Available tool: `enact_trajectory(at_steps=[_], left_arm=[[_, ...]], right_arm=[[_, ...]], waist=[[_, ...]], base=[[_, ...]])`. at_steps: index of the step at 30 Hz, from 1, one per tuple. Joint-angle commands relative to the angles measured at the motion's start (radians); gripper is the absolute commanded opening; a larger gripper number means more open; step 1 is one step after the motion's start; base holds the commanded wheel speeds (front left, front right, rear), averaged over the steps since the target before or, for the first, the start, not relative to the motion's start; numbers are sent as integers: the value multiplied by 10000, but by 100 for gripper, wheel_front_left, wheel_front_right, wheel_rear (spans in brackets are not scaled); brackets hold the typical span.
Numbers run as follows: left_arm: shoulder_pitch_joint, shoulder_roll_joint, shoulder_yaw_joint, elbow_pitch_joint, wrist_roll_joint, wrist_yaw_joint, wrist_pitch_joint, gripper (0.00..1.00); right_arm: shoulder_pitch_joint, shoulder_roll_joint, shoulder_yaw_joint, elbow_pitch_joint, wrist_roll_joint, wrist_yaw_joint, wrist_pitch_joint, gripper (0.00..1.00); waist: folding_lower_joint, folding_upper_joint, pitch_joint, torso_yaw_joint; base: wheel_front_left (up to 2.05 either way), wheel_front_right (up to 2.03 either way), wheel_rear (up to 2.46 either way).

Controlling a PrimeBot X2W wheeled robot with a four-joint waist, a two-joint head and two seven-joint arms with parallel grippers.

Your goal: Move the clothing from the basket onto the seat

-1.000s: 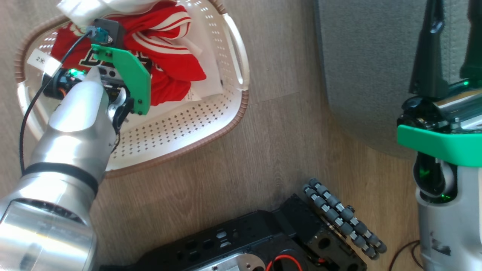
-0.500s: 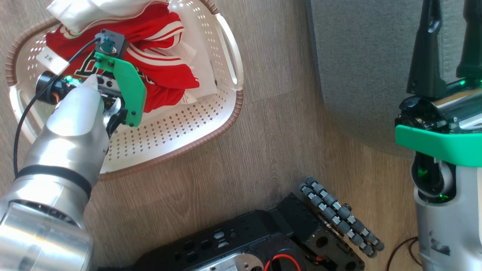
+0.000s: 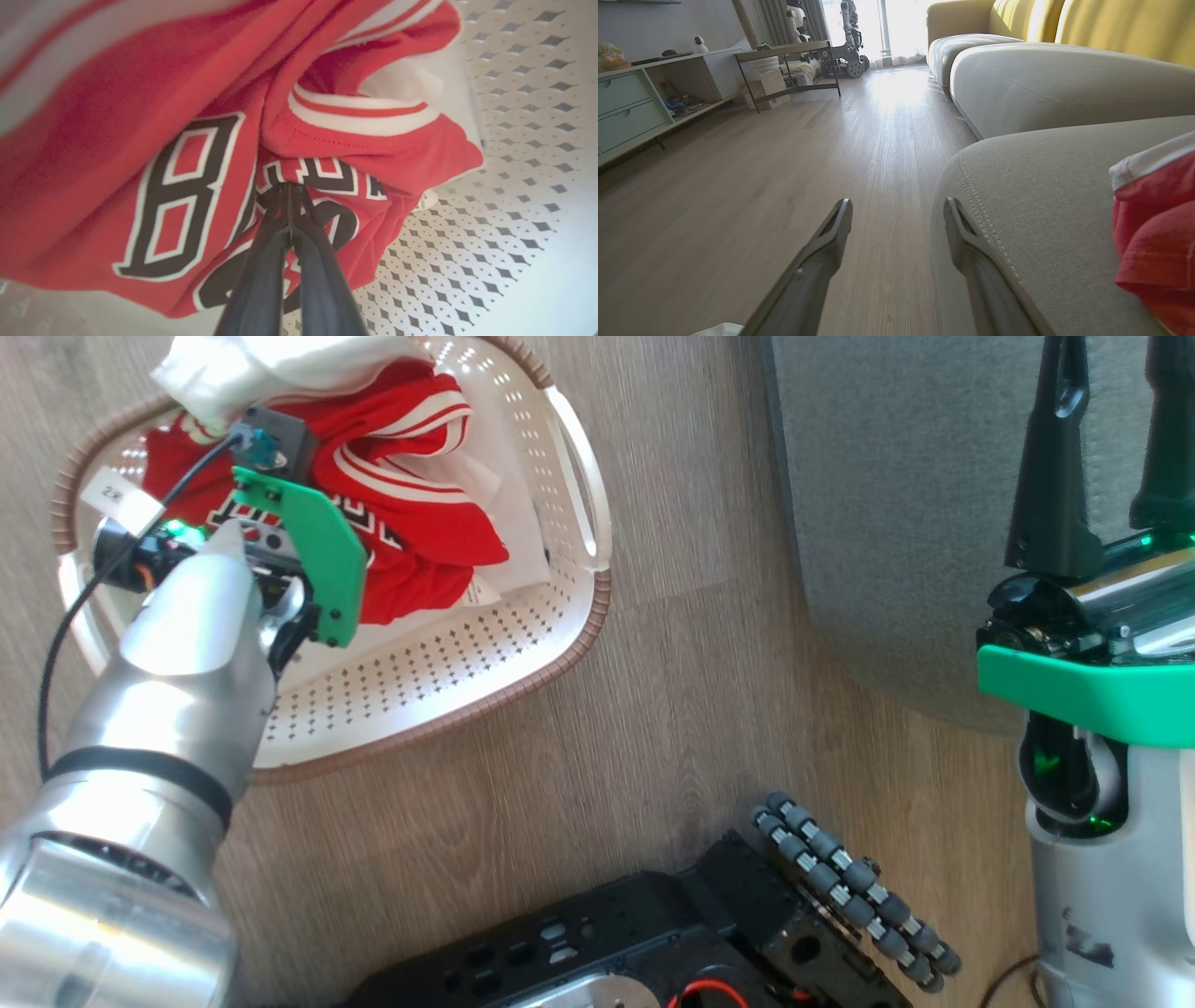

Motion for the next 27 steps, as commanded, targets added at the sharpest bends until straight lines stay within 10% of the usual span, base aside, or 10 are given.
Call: enact_trajectory(at_steps=[1,27], left_arm=[[186,13,25,-185,-53,-47,-212,0],[2770,-176,-1025,-2400,-2391,-62,-2795,0]], right_arm=[[229,62,79,-221,-124,71,-64,100],[1288,-617,-203,879,70,71,-65,100]], waist=[[-1,-1,-281,119],[-1,-1,-5113,1444]], base=[[0,0,0],[0,0,0]])
